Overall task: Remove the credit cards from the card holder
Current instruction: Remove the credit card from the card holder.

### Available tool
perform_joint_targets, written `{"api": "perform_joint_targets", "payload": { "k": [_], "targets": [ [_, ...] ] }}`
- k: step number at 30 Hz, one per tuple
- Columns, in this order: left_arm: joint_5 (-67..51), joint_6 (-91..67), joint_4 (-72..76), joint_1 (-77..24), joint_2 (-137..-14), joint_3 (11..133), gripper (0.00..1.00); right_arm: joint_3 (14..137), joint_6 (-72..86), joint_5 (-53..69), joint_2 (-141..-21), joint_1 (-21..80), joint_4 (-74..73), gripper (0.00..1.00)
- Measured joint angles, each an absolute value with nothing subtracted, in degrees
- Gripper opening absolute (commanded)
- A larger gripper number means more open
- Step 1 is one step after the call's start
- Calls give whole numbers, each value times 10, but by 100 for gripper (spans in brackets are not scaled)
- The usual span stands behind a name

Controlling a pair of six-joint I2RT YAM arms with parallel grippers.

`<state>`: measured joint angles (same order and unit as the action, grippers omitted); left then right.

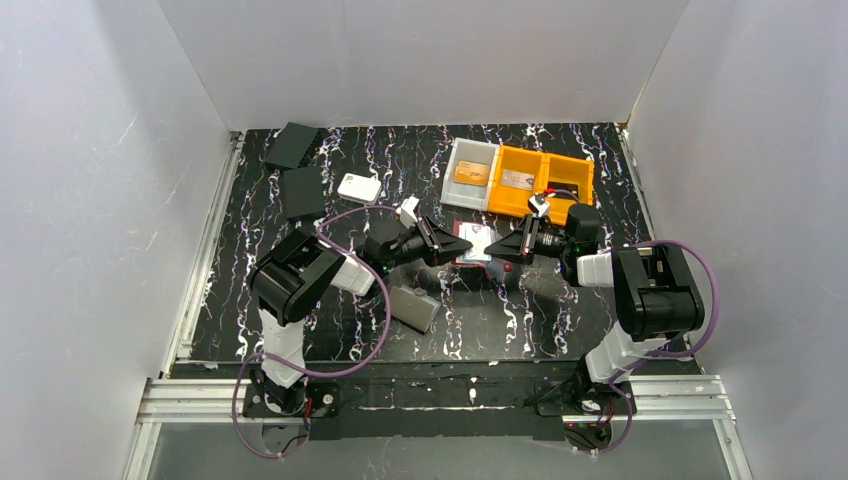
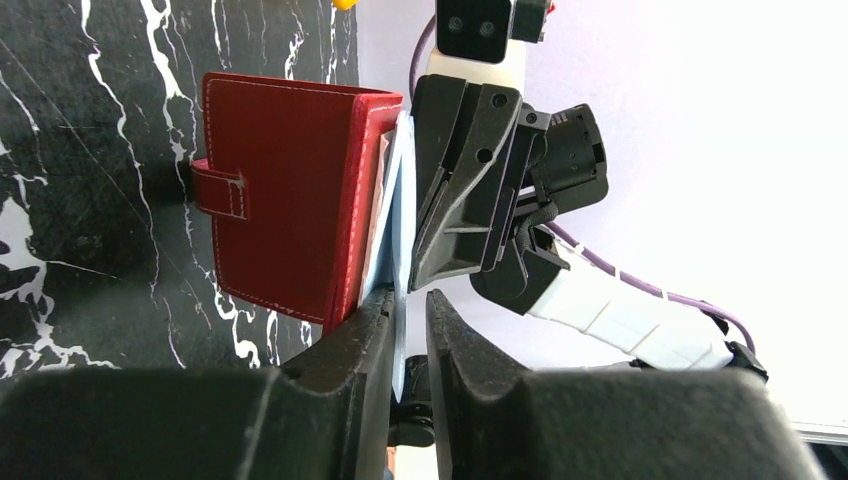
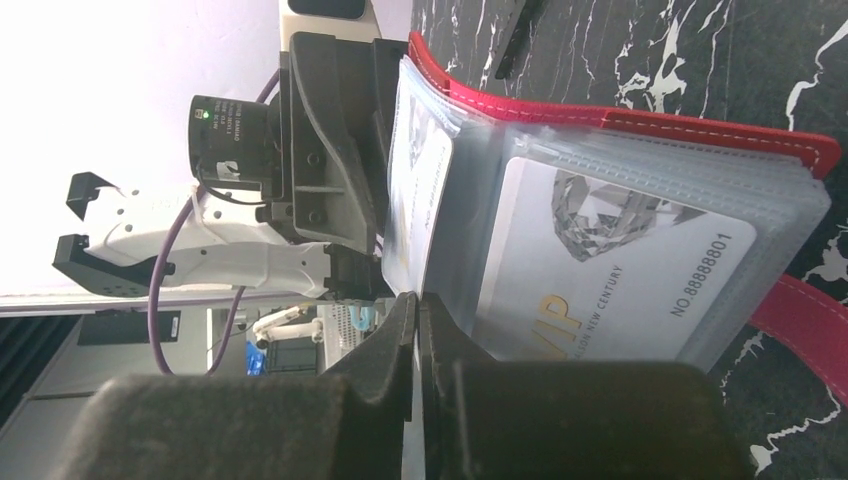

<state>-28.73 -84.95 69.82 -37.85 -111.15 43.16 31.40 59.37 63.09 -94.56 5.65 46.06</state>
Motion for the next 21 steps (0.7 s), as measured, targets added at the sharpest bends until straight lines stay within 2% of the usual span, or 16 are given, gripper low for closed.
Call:
{"api": "perform_joint_targets", "payload": {
  "k": [5, 8, 11, 21],
  "targets": [
    [-288, -851, 707, -370, -1111, 424, 15, 314, 588, 630, -948, 52, 461, 4],
    [-290, -851, 707, -369, -1111, 423, 10, 314, 585, 630, -950, 52, 461, 4],
    [-291, -853, 707, -369, -1111, 423, 0, 314, 583, 630, -950, 52, 461, 4],
    [-294, -851, 713, -366, -1110, 405, 0, 314, 575, 634, -950, 56, 454, 3]
  ]
}}
